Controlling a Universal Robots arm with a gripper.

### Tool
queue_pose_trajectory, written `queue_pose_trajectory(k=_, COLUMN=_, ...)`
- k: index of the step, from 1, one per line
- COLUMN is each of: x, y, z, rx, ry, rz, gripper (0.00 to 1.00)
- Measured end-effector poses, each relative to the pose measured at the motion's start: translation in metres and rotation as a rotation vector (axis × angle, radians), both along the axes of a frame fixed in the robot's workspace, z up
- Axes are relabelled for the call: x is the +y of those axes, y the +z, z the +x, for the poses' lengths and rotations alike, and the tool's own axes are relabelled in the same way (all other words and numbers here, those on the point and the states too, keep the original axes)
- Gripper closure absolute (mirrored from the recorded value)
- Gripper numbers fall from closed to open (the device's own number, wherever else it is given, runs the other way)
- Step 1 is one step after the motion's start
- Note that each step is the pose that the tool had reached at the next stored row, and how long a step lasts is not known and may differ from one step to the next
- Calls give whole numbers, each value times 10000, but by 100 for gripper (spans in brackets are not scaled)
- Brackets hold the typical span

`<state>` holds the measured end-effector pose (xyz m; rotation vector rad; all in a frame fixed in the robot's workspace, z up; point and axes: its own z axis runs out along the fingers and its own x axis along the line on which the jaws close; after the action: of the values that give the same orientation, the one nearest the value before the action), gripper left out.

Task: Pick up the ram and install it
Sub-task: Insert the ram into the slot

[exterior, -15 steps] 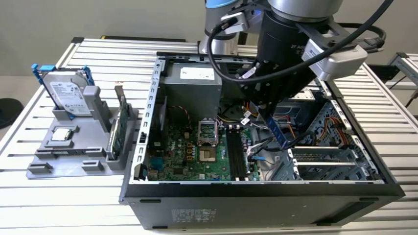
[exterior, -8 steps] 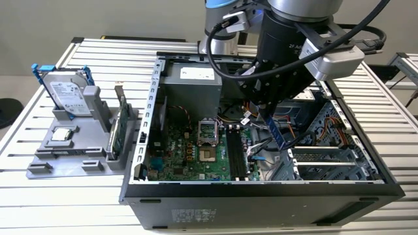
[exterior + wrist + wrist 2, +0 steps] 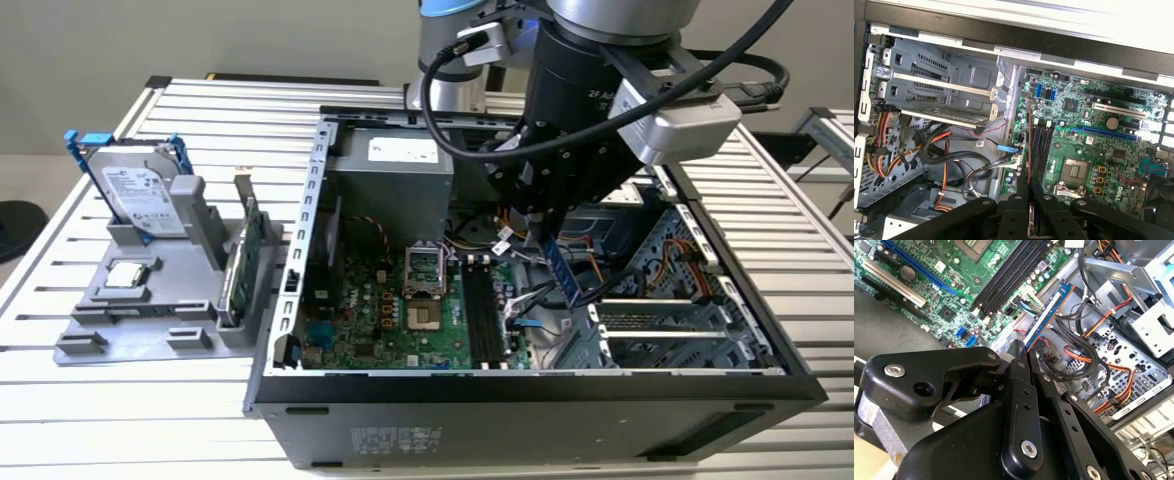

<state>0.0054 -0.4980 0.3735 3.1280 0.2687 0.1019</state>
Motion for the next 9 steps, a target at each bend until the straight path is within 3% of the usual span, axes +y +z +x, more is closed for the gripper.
queue_pose_trajectory(k=9, x=0, y=-45, z=-3, rx=0, ry=-23, rz=-1, gripper=100)
